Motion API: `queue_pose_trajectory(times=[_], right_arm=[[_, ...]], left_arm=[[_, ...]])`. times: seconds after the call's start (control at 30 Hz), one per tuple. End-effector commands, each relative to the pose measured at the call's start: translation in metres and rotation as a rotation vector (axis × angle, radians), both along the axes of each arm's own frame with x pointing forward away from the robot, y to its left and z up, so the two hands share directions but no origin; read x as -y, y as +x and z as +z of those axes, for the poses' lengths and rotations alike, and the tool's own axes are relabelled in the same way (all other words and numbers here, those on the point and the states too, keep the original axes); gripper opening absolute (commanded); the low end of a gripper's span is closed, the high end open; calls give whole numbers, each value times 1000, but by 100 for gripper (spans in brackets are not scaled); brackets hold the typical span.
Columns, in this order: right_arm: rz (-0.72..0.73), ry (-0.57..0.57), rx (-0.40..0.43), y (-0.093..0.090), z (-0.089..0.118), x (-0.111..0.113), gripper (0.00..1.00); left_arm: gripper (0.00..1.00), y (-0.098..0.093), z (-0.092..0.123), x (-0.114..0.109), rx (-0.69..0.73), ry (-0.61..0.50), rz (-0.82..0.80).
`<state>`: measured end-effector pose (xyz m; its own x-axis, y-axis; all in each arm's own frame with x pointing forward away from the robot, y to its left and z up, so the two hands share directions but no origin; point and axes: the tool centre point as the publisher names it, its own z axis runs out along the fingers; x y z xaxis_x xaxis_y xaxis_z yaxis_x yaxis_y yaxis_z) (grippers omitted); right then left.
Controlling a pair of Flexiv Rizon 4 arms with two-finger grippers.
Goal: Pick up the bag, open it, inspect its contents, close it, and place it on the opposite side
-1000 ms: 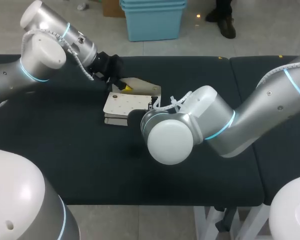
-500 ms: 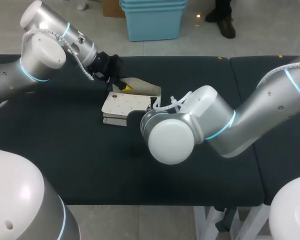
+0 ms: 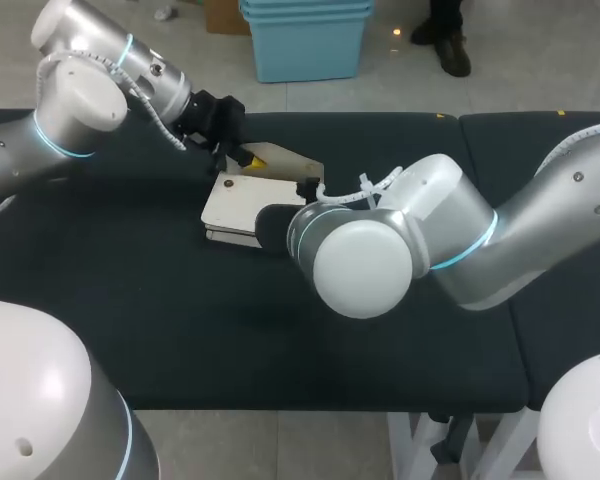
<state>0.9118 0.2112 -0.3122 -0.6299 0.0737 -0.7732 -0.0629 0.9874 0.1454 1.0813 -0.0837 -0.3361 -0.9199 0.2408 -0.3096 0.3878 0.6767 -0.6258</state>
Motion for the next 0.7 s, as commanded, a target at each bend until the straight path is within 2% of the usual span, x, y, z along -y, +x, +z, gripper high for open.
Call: queue_pose_trajectory(times=[0.03,0.3,0.4,0.47,0.7], right_arm=[[-6,-11,-16,-1,15,1,0],[-11,-34,-31,7,29,-1,0],[1,-23,-62,11,36,-2,0],[28,15,-106,18,42,-1,0],[28,15,-106,18,42,-1,0]], left_arm=[[0,-6,10,0,8,9,7],[0,-11,29,-6,35,0,21],[0,-13,37,-9,39,0,23],[0,-13,37,-9,39,0,23],[0,-13,37,-9,39,0,23]])
